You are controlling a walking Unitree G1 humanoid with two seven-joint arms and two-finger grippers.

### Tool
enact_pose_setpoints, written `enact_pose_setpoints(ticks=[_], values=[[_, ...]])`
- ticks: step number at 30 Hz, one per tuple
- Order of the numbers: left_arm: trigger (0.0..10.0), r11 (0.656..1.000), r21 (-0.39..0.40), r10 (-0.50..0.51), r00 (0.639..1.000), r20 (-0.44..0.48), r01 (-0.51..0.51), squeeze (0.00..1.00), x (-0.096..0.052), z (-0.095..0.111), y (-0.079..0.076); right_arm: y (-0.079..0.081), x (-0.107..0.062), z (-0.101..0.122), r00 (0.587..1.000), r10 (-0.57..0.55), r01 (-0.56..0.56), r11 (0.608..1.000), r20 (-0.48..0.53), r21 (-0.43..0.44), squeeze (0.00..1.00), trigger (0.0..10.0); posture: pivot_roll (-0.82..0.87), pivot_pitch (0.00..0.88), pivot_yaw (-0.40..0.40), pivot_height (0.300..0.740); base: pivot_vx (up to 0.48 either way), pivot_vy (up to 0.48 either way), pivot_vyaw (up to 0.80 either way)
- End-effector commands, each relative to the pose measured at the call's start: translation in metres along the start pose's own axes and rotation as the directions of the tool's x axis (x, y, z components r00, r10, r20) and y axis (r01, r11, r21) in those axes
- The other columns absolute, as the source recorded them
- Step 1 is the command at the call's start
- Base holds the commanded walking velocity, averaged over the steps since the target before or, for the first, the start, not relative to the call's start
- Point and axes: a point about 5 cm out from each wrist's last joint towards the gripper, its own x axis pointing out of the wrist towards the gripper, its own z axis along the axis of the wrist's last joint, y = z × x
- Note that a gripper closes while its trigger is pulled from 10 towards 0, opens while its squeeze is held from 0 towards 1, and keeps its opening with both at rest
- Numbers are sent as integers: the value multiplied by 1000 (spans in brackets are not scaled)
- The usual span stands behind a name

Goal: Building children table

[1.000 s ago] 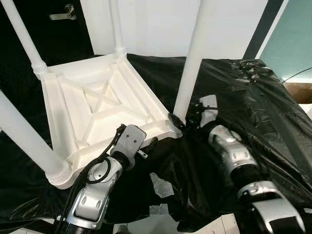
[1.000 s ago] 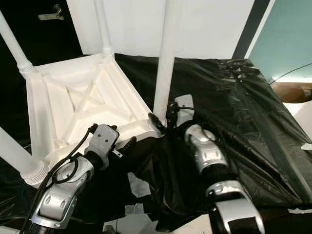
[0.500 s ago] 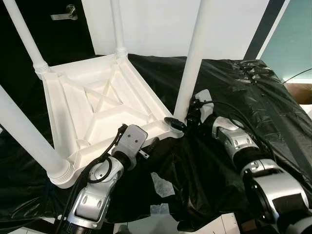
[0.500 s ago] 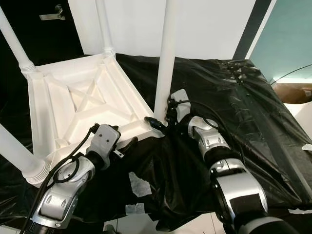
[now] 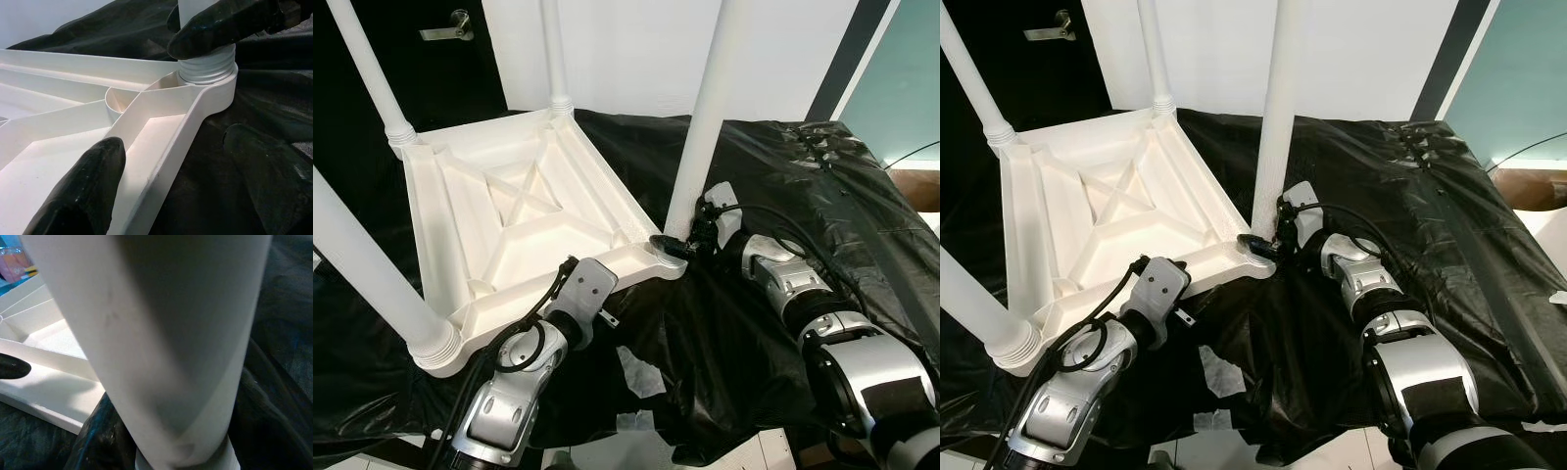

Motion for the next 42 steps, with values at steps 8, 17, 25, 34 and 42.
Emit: enact_pose_setpoints(ticks=[8,17,25,34,42], values=[[10000,999,-14,-49,999,-13,48,0,-1,-3,-8,7,0,-10,999,-33,34,999,-13,24,0,0,122,3,-72,740,0,0,0],[10000,999,-19,-37,999,-20,37,0,-3,-4,-8,28,6,-14,992,-125,125,991,2,38,0,0,127,23,-86,740,0,0,0],[10000,999,-22,-35,999,-34,34,0,-8,-7,-9,54,0,-17,931,-365,363,924,-5,120,0,0,126,41,-81,740,0,0,0],[10000,998,-23,-53,998,-42,52,0,-10,-8,-11,73,-7,-12,917,-398,392,910,21,136,0,10000,113,59,-63,740,0,0,0],[10000,999,-17,-43,998,-45,43,0,-10,-6,-8,64,-14,-1,916,-400,390,910,45,141,1000,10000,120,58,-64,740,0,0,0]])
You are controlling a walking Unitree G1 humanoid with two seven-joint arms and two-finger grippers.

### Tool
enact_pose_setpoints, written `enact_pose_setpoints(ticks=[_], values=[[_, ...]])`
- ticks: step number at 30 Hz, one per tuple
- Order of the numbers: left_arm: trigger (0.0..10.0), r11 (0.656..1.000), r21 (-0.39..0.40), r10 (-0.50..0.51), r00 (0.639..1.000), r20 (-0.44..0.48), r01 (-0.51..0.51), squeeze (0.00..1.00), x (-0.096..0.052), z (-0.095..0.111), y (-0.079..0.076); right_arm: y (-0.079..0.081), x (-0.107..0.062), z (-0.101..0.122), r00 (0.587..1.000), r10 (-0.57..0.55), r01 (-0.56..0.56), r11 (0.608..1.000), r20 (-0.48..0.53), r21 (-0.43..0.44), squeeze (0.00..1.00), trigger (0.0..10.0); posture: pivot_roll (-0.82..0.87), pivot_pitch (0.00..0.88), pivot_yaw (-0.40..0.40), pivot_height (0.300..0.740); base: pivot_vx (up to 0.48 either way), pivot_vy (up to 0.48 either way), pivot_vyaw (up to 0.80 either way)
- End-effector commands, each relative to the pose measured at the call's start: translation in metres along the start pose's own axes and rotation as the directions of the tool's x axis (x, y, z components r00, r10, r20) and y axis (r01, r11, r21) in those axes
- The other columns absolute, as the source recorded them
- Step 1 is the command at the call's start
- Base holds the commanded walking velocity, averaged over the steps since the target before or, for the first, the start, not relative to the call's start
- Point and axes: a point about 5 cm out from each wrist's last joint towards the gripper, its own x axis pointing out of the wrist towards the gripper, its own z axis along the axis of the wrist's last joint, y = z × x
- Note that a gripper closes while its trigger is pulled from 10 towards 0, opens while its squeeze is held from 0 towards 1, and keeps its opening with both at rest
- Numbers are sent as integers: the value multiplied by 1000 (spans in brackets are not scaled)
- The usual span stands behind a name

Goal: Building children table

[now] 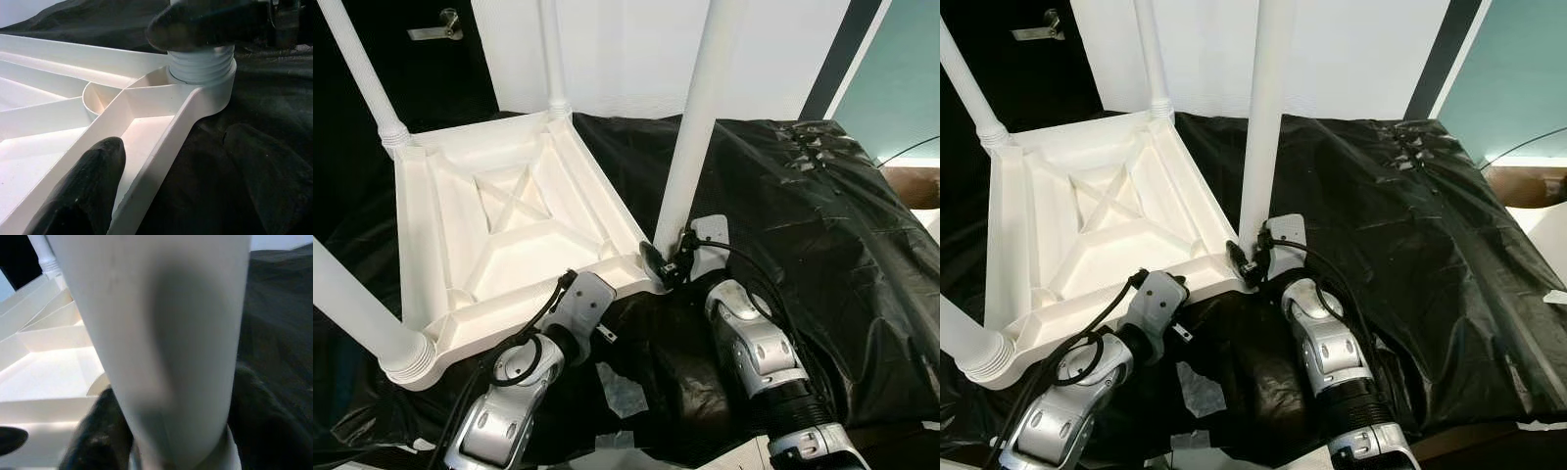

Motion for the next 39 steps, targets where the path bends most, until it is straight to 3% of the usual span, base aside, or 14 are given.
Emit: enact_pose_setpoints(ticks=[1,4,5,10,24,25,32,33,34,35,36,37,38,39], values=[[10000,1000,5,-13,1000,0,13,0,0,2,-2,-8,-2,2,1000,-2,2,1000,2,12,1000,10000,121,55,-65,740,0,0,0],[10000,1000,4,-7,1000,3,7,0,1,3,-1,-13,-2,3,1000,1,-1,1000,10,4,1000,10000,121,54,-66,740,0,0,0],[10000,1000,1,3,1000,7,-3,0,1,4,1,-19,-2,5,1000,21,-21,1000,15,-4,0,10000,121,53,-67,740,0,0,0],[10000,998,-30,52,998,-17,-53,0,6,7,10,-33,-4,7,995,96,-96,995,21,-32,0,10000,122,48,-69,740,0,0,0],[9961,998,26,53,968,-243,-48,0,29,-9,20,-27,-3,10,987,158,-157,987,37,-16,0,10000,111,43,-52,740,0,0,0],[0,999,23,43,969,-245,-39,0,31,-7,20,-27,-3,10,987,155,-155,988,41,-8,0,10000,108,42,-48,740,0,0,0],[0,999,33,-21,978,-209,29,0,36,5,18,-23,-5,4,988,148,-150,988,45,29,0,10000,105,42,-38,740,0,0,0],[0,998,36,-45,979,-199,54,0,36,7,16,-23,-6,3,988,147,-149,988,46,40,1000,10000,107,43,-36,740,0,0,0],[0,997,38,-61,979,-192,70,0,36,8,15,-23,-7,3,988,146,-149,988,46,47,1000,10000,107,43,-36,740,0,0,0],[0,993,38,-104,978,-181,113,0,36,11,11,-23,-7,2,988,146,-148,988,45,47,733,10000,106,45,-32,740,0,0,0],[0,989,39,-134,976,-173,143,0,36,12,8,-24,-8,2,988,145,-147,988,45,46,733,10000,105,45,-31,740,0,0,0],[0,971,47,-224,962,-154,233,0,36,17,-1,-25,-9,1,988,148,-149,988,42,41,0,10000,103,47,-30,740,0,0,0],[0,971,47,-224,962,-154,233,0,36,17,-1,-25,-9,1,988,148,-149,988,42,41,0,10000,103,47,-30,740,0,0,0],[2941,962,60,-254,956,-149,265,0,36,18,-5,-26,-9,1,988,149,-150,988,41,37,0,10000,101,47,-30,740,0,0,0]])
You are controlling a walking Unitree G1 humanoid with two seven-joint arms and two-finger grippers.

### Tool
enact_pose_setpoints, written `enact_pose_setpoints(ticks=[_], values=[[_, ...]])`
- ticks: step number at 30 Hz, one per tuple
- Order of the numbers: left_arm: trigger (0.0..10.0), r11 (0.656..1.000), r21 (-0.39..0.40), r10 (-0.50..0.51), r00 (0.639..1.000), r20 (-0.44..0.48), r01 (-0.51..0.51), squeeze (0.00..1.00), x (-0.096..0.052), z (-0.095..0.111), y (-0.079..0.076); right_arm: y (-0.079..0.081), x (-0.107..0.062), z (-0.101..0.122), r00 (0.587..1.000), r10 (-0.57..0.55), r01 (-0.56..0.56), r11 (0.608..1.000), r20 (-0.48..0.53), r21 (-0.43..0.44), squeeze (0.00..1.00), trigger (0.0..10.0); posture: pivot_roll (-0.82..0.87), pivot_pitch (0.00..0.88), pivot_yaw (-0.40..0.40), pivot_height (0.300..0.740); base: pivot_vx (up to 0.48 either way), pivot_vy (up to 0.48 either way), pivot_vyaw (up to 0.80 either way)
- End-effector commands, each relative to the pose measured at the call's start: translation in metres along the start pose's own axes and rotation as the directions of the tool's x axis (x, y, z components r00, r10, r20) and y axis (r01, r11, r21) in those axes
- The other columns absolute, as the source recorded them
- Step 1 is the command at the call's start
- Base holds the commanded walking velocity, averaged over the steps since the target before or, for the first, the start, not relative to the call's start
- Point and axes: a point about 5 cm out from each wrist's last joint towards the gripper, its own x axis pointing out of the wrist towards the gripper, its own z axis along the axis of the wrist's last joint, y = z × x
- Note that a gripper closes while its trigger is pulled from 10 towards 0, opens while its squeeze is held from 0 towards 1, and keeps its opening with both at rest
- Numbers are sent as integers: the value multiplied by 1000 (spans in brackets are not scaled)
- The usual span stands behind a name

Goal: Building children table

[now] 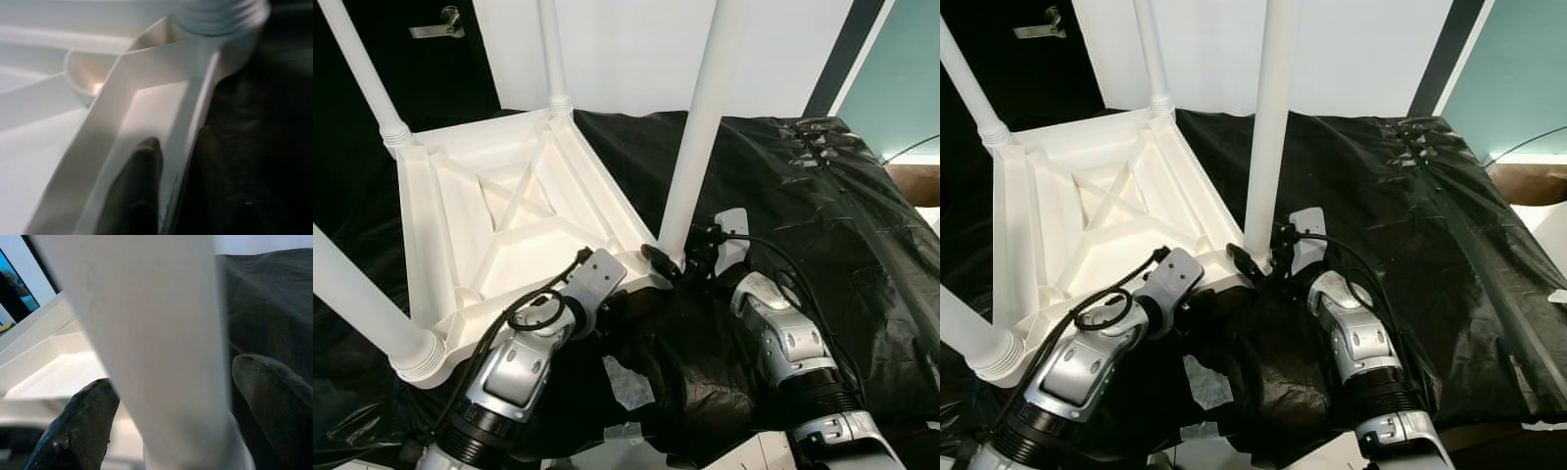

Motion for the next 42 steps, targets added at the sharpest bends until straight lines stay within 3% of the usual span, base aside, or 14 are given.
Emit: enact_pose_setpoints(ticks=[1,6,7,9,15,16,20,21,36,37,38,39,41,42], values=[[2941,995,43,-91,994,57,88,0,2,12,-14,-3,-3,-2,1000,-4,4,1000,-3,2,0,10000,99,46,-29,740,0,0,0],[3255,972,90,-223,973,67,217,0,-2,16,-26,-5,-4,-1,1000,13,-13,1000,-9,-13,0,10000,95,43,-29,740,0,0,0],[863,959,110,-271,959,78,262,0,-6,17,-30,-5,-5,-1,999,32,-32,999,-13,-11,0,10000,95,42,-27,740,0,0,0],[10000,946,132,-307,950,61,297,0,-9,14,-35,-5,-8,-1,998,64,-65,998,-17,-18,0,10000,96,41,-26,740,0,0,0],[10000,940,116,-323,946,6,320,0,-6,3,-37,-3,-11,-2,995,100,-100,995,-17,-18,0,10000,93,41,-27,740,0,0,0],[10000,942,103,-321,947,-9,320,1000,-6,0,-37,-2,-12,-2,993,115,-115,993,-17,-14,0,10000,93,42,-28,740,0,0,0],[10000,948,117,-296,955,-29,297,1000,-8,-3,-34,0,-15,-2,986,166,-167,986,-13,-30,0,10000,95,42,-28,740,0,0,0],[10000,951,118,-285,958,-33,287,0,-8,-3,-32,0,-15,-2,984,180,-181,983,-11,-33,0,10000,94,41,-29,740,0,0,0],[10000,998,-56,-19,999,49,22,0,-18,6,-17,-18,-11,3,947,317,-321,943,-59,-90,0,9059,100,28,-37,740,0,0,0],[10000,994,-104,22,996,89,-13,0,-20,10,-14,-19,-9,4,941,332,-337,937,-64,-91,0,6784,102,28,-38,740,0,0,0],[10000,994,-104,22,996,89,-13,0,-20,10,-14,-19,-9,4,941,332,-337,937,-64,-91,0,6784,102,28,-38,740,0,0,0],[10000,991,-129,58,989,135,-41,0,-23,14,-13,-20,-8,4,932,357,-362,928,-68,-84,0,2941,107,25,-41,740,0,0,0],[10000,985,-168,75,981,179,-45,0,-26,16,-14,-20,-7,3,925,373,-378,922,-77,-78,0,0,117,25,-50,740,0,0,0],[10000,980,-195,87,972,218,-44,0,-28,19,-16,-20,-7,0,920,382,-387,920,-88,-57,0,0,127,24,-61,740,0,0,0]])
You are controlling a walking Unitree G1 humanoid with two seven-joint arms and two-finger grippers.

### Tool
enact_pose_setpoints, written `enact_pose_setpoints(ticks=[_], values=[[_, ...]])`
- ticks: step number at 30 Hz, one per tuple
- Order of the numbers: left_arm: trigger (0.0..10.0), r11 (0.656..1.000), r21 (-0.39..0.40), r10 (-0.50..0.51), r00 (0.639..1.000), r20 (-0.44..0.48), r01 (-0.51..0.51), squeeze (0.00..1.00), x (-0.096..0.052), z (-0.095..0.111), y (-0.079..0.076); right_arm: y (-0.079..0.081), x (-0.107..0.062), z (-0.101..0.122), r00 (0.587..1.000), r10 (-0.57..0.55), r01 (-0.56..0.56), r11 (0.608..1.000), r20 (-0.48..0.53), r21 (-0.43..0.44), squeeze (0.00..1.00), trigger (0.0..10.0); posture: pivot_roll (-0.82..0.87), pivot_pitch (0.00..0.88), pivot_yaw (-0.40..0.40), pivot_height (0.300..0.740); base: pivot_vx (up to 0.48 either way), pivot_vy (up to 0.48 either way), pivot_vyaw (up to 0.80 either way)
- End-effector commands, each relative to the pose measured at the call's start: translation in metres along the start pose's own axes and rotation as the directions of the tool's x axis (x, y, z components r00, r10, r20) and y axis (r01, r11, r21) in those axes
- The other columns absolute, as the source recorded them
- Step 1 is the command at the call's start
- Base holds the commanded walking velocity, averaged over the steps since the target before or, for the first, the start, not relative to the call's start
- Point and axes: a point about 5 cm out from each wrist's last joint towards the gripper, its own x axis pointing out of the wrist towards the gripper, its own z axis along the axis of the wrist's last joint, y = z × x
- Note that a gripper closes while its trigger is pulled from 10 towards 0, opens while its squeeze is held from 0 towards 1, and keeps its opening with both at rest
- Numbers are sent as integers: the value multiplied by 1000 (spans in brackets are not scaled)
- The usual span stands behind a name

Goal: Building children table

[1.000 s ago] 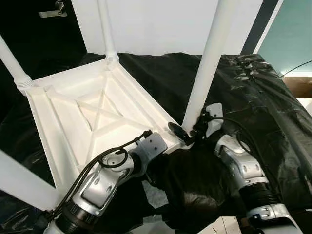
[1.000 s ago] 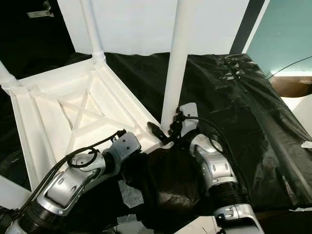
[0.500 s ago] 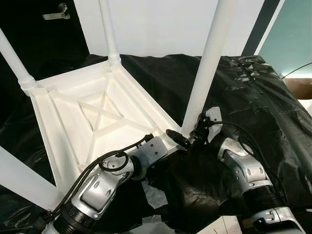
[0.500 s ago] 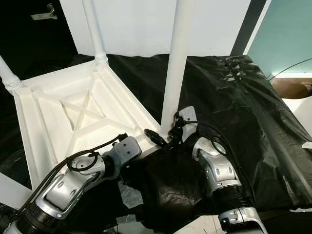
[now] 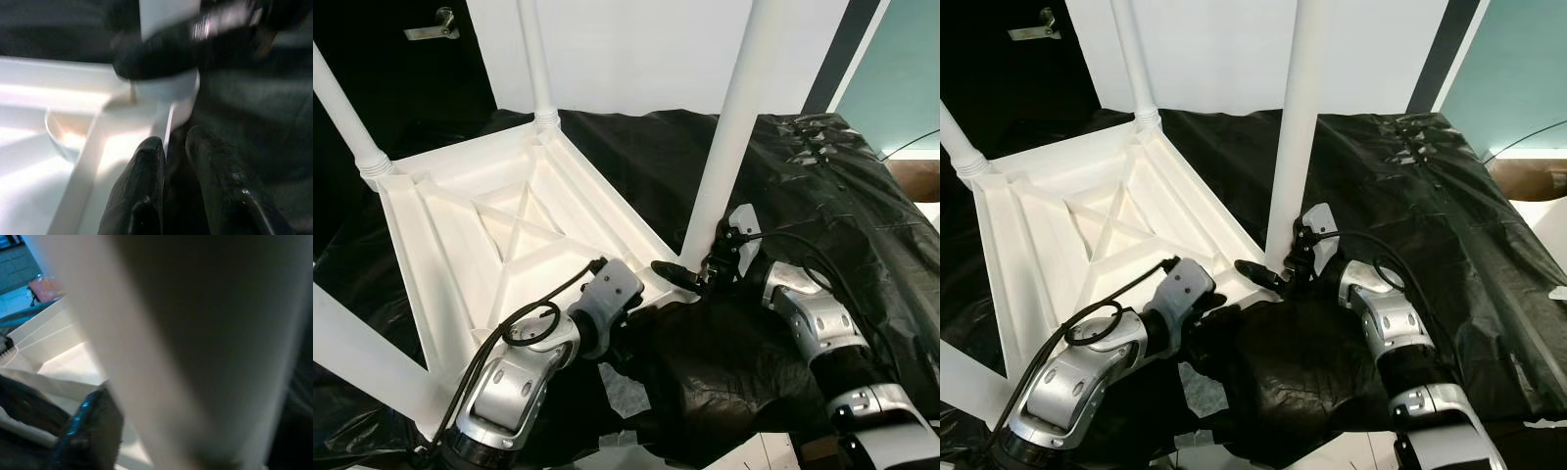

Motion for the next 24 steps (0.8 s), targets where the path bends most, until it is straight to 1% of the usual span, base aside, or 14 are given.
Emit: enact_pose_setpoints(ticks=[1,5,8,12,13,14,16,17,19,20,21,22,23,24], values=[[10000,979,-16,203,979,25,-202,0,-4,1,9,2,2,-3,999,34,-34,999,-3,19,0,0,127,24,-61,740,0,0,0],[10000,958,-58,284,954,94,-279,0,-10,2,7,6,5,-8,999,30,-29,998,-26,56,0,0,141,26,-75,740,0,0,0],[10000,939,-22,342,932,122,-342,0,-15,5,9,6,9,-12,996,-56,59,997,-63,43,0,0,144,27,-78,740,0,0,0],[10000,935,-15,354,926,128,-355,0,-16,5,9,6,11,-14,995,-76,79,996,-71,35,0,0,144,27,-78,740,0,0,0],[10000,920,-8,391,913,113,-393,0,-17,3,12,9,14,-19,976,-197,200,979,-90,27,0,0,147,31,-82,740,0,0,0],[10000,920,-8,391,913,113,-393,0,-17,3,12,9,14,-19,976,-197,200,979,-90,27,0,0,147,31,-82,740,0,0,0],[10000,900,-6,435,895,96,-436,0,-18,-1,14,17,18,-26,919,-378,384,922,-115,44,0,0,143,33,-79,740,0,0,0],[10000,900,-6,435,895,96,-436,0,-18,-1,14,17,18,-26,919,-378,384,922,-115,44,0,0,143,33,-79,740,0,0,0],[10000,900,-5,434,895,102,-436,0,-17,0,14,26,22,-27,858,-503,509,860,-100,42,0,0,137,36,-71,740,0,0,0],[10000,900,-5,434,895,102,-436,0,-17,0,14,26,22,-27,858,-503,509,860,-100,42,0,0,137,36,-71,740,0,0,0],[10000,899,10,434,895,104,-438,0,-16,0,13,30,24,-28,832,-546,552,832,-100,52,0,0,137,39,-68,740,0,0,0],[10000,900,39,429,898,94,-434,0,-15,-1,12,37,30,-29,803,-587,595,799,-102,84,0,706,139,41,-62,740,0,0,0],[10000,900,39,429,898,94,-434,0,-15,-1,12,37,30,-29,803,-587,595,799,-102,84,0,706,139,41,-62,740,0,0,0],[10000,900,48,428,899,92,-433,0,-15,-2,12,40,32,-29,802,-588,597,796,-102,100,0,3333,139,41,-62,740,0,0,0]])
